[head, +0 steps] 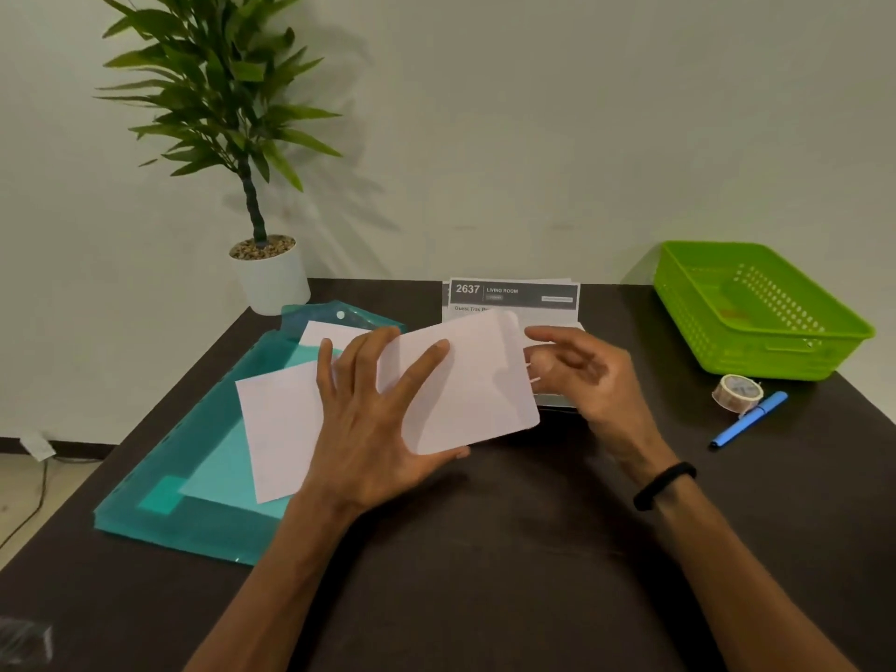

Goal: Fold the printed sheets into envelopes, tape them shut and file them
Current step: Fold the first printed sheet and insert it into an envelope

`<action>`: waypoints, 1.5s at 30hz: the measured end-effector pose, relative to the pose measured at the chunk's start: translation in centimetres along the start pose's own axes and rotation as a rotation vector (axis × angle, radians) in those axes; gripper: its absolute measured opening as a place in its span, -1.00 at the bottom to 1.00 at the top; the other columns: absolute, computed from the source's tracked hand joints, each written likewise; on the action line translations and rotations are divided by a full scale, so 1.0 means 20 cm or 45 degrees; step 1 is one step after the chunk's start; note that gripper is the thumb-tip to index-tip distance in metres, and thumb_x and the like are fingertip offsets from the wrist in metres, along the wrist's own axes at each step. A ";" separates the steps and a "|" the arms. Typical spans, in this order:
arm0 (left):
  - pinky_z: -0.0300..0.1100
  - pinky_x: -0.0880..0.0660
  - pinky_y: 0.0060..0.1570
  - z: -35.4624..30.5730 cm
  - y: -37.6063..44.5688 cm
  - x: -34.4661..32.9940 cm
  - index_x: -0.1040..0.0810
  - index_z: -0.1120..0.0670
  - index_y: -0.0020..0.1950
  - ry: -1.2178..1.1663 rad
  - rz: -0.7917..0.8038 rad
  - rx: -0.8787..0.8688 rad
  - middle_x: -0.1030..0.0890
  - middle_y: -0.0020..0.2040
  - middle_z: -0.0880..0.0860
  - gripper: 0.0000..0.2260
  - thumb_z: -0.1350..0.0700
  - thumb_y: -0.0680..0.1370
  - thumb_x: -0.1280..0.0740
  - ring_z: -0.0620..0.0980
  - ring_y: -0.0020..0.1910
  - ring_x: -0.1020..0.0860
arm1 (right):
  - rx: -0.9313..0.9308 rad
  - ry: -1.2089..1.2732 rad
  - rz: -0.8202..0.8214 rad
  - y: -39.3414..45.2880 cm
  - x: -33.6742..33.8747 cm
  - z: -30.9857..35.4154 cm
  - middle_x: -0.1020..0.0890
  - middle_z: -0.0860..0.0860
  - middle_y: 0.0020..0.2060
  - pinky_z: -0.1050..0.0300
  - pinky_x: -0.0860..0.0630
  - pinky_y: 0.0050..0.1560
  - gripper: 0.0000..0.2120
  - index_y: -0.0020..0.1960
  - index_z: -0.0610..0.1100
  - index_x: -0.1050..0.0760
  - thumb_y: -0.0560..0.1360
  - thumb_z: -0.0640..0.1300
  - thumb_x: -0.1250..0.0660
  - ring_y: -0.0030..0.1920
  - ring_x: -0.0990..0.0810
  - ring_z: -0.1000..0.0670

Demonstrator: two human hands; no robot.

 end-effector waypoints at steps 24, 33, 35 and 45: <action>0.39 0.12 0.56 -0.03 -0.04 -0.04 -0.24 -0.21 0.61 -0.045 0.098 -0.042 -0.20 0.62 0.11 -0.13 -0.54 0.37 -0.28 0.16 0.60 -0.14 | -0.503 0.501 0.301 -0.02 0.03 -0.08 -0.73 -0.26 0.10 0.01 -0.70 0.02 -0.57 0.29 -0.24 -0.53 0.43 -0.31 -0.49 0.10 -0.75 -0.18; 0.35 0.21 0.57 -0.04 -0.04 -0.04 -0.35 -0.21 0.56 -0.017 0.116 -0.069 -0.20 0.62 0.11 -0.20 -0.49 0.38 -0.30 0.17 0.61 -0.15 | -0.435 0.301 0.178 -0.02 -0.01 -0.11 -0.75 -0.18 0.10 -0.16 -0.68 0.17 -0.44 0.24 -0.25 -0.59 0.28 -0.17 -0.61 0.14 -0.74 -0.22; 0.35 0.21 0.57 -0.04 -0.04 -0.04 -0.35 -0.21 0.57 -0.019 0.123 -0.065 -0.20 0.62 0.11 -0.20 -0.50 0.38 -0.29 0.17 0.61 -0.14 | -0.453 0.279 0.181 -0.02 0.00 -0.11 -0.75 -0.16 0.11 -0.19 -0.66 0.20 -0.39 0.25 -0.26 -0.60 0.25 -0.14 -0.64 0.14 -0.74 -0.20; 0.39 0.19 0.55 -0.07 -0.04 -0.01 -0.29 -0.18 0.60 -0.047 0.102 -0.174 -0.29 0.58 0.07 -0.15 -0.48 0.38 -0.37 0.12 0.59 -0.22 | -0.495 0.165 0.339 -0.03 -0.02 -0.14 -0.74 -0.06 0.18 -0.15 -0.65 0.20 -0.43 0.30 -0.09 -0.63 0.32 -0.05 -0.64 0.19 -0.72 -0.12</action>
Point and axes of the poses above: each hand's wrist, its own y-axis towards the middle knuckle, its own x-axis out of the back of the hand, z = x × y, the point moved 2 cm from there along y, towards the middle knuckle
